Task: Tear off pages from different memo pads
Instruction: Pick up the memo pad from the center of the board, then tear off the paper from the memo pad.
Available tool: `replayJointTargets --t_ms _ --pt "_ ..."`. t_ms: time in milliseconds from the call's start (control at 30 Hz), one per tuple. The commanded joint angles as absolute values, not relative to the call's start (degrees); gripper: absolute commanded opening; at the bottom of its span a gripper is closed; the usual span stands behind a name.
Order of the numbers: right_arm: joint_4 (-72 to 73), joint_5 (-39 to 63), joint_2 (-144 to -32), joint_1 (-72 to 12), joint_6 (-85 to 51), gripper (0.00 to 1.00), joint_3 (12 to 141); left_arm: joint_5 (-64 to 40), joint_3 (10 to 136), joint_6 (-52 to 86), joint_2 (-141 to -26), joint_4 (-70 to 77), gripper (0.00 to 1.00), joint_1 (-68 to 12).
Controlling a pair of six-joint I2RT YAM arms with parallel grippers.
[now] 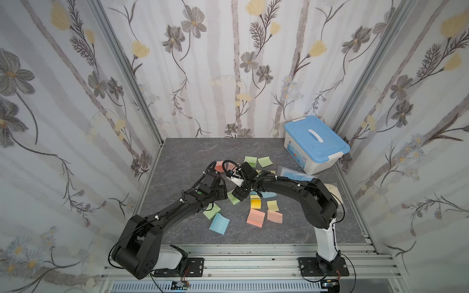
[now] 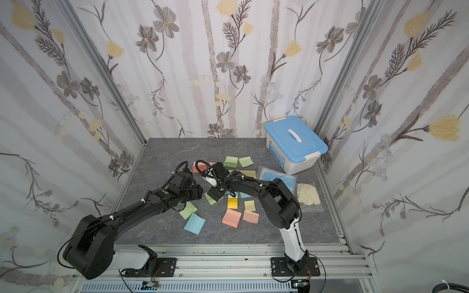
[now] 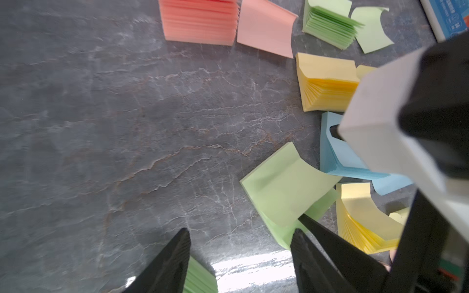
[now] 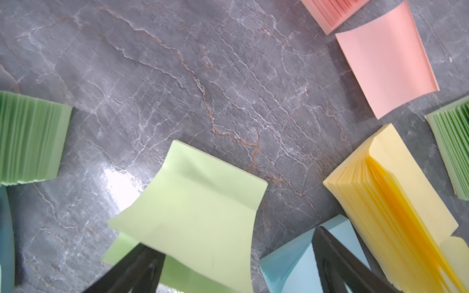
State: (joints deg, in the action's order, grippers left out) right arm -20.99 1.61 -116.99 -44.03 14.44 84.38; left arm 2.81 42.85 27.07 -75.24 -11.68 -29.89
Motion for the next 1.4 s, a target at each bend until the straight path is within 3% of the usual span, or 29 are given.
replayJointTargets --t_ms 0,167,367,467,500,767,1000,1367 --pt "-21.6 4.9 -117.5 -44.2 21.8 0.87 85.1 10.7 40.6 28.4 -69.6 -13.9 0.68 -29.7" --pt "-21.8 5.0 -119.1 -44.6 26.6 0.82 86.4 14.9 37.3 28.6 -61.6 -14.9 0.69 -29.5" --pt "-22.0 3.4 -119.6 -47.0 36.4 0.57 86.6 16.8 33.8 28.7 -55.3 -13.0 0.69 -29.2" --pt "-22.4 5.7 -119.0 -47.1 39.5 0.28 86.5 17.4 32.2 28.6 -53.3 -11.8 0.69 -29.2" --pt "-22.7 5.9 -118.8 -47.1 40.3 0.02 86.6 17.4 31.6 28.5 -52.7 -11.3 0.69 -29.2" --pt "-22.8 8.0 -109.5 -46.0 41.1 0.00 84.3 8.9 27.9 26.2 -48.6 -3.3 0.70 -29.2" --pt "-22.8 16.0 -99.7 -45.4 37.5 0.00 81.1 -7.2 26.7 24.8 -48.1 5.3 0.88 -29.2" --pt "-22.7 25.6 -88.4 -45.7 35.7 0.00 76.2 -18.9 25.5 23.4 -48.2 11.3 0.88 -29.7"
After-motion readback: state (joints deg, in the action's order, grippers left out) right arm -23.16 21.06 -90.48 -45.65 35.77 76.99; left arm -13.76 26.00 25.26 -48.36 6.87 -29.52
